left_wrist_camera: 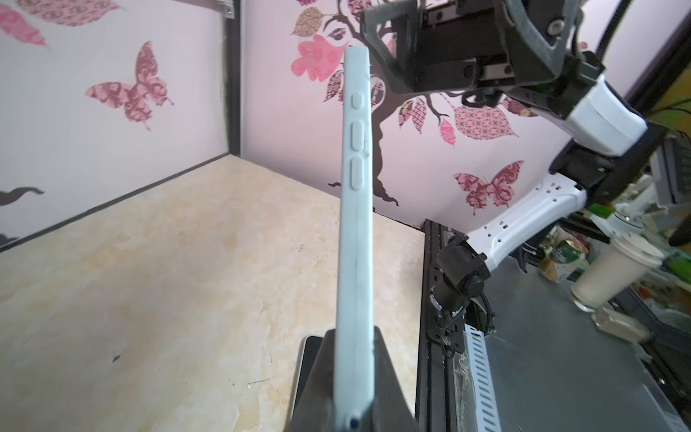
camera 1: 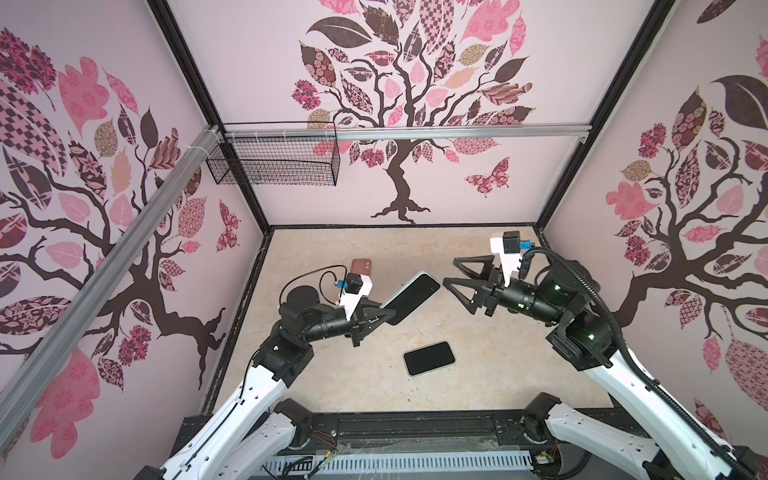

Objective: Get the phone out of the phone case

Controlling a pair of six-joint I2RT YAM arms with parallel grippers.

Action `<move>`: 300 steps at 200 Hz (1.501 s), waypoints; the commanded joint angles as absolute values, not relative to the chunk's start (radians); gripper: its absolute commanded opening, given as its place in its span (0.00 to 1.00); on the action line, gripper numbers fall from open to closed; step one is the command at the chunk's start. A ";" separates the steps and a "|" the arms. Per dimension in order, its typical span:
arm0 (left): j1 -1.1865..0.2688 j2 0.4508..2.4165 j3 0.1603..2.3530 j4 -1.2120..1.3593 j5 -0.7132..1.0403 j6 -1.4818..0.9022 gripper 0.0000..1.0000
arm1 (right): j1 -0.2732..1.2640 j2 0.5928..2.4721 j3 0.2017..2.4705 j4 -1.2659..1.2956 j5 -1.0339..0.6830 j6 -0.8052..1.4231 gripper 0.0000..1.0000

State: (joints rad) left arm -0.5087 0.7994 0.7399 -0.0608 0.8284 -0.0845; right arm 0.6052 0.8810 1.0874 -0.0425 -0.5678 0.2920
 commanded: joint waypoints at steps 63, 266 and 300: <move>-0.505 0.795 0.817 0.003 1.018 0.003 0.00 | 0.601 0.988 1.206 -0.094 -0.938 0.304 0.65; -0.506 0.796 0.812 -0.038 0.958 0.029 0.00 | 0.601 1.051 1.145 -0.013 -0.974 0.441 0.36; -0.506 0.802 0.806 -0.055 0.931 0.060 0.00 | 0.601 1.061 1.140 -0.005 -0.973 0.460 0.30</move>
